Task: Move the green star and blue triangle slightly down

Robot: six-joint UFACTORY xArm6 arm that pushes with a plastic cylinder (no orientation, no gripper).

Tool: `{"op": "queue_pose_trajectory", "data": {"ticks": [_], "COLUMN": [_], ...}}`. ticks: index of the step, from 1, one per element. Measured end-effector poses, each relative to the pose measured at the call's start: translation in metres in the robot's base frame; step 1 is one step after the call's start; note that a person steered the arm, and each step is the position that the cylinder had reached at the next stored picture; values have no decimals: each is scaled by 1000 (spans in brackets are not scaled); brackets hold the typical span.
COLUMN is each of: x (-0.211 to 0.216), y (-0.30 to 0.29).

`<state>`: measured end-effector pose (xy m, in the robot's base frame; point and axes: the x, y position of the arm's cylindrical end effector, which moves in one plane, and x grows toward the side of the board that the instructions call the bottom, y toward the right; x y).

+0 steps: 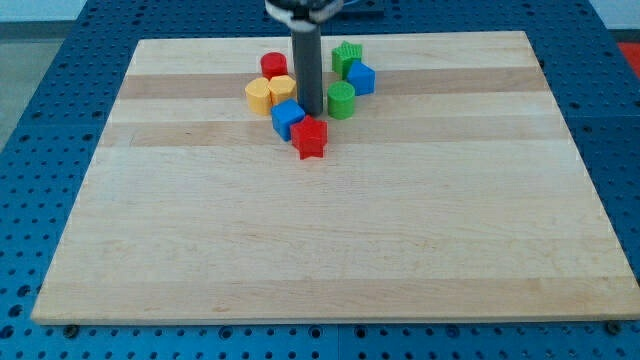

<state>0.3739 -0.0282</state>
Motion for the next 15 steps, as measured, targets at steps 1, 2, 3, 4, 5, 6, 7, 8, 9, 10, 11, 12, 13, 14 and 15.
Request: {"op": "queue_pose_trajectory", "data": {"ticks": [1, 2, 3, 4, 5, 6, 7, 8, 9, 10, 11, 12, 13, 14, 15], "x": [-20, -110, -181, -179, -171, -129, -64, -6, -25, -120, -180, -162, -119, -99, -67], "y": [0, -8, -14, 9, 65, 68, 83, 88, 88, 88, 81, 48, 36, 39, 59]}}
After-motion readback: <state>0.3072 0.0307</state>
